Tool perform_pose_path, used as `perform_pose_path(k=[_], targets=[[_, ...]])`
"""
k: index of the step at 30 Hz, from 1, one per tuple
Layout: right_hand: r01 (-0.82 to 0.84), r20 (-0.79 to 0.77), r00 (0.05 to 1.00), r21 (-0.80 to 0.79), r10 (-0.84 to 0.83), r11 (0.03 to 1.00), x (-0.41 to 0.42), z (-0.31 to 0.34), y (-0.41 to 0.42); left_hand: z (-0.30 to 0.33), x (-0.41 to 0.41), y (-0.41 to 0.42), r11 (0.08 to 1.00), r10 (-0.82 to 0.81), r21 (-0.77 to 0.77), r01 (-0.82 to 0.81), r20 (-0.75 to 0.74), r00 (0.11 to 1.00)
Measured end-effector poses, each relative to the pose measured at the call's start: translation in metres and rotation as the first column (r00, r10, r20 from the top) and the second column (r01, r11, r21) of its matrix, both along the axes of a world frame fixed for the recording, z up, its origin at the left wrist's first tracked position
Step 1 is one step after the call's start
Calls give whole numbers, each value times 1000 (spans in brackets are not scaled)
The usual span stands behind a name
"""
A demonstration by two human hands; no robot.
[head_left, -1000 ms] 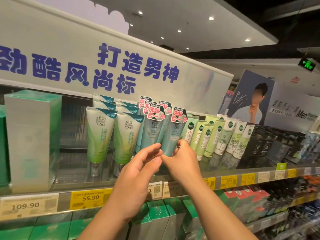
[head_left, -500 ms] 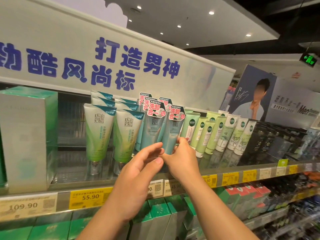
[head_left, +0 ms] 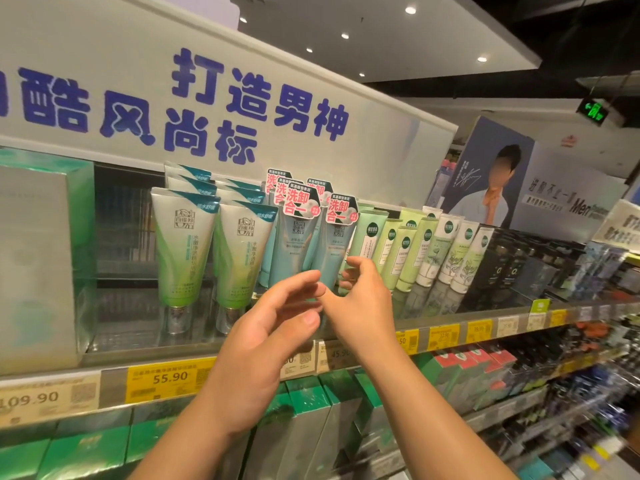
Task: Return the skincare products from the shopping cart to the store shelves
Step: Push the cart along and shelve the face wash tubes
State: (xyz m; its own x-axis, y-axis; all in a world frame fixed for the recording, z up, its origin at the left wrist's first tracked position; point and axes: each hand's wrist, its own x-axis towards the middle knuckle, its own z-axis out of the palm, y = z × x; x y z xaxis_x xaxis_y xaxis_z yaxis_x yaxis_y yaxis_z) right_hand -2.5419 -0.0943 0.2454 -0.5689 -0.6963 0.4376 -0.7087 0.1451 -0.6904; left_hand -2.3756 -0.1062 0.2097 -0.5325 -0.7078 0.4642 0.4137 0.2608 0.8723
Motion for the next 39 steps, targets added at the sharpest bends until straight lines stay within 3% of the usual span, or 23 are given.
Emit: perform_pose_path(k=[7, 14, 21, 29, 39], targets=[[-26, 195, 977, -290, 86, 957, 0, -12, 35, -10, -14, 13, 989, -140, 30, 144, -104, 985], [160, 249, 966, -378, -66, 912, -10, -29, 95, -24, -42, 32, 930, -344, 93, 357, -128, 930], [369, 298, 913, -320, -277, 873, -26, -62, 171, -46, -76, 77, 852, -505, 140, 505, -38, 862], [500, 359, 835, -180, -417, 847, -32, -102, 266, -67, -103, 141, 797, -597, 190, 574, 99, 796], [720, 548, 569, 28, -613, 694, -4, -185, 428, -116, -138, 282, 719, -673, 214, 661, 450, 587]])
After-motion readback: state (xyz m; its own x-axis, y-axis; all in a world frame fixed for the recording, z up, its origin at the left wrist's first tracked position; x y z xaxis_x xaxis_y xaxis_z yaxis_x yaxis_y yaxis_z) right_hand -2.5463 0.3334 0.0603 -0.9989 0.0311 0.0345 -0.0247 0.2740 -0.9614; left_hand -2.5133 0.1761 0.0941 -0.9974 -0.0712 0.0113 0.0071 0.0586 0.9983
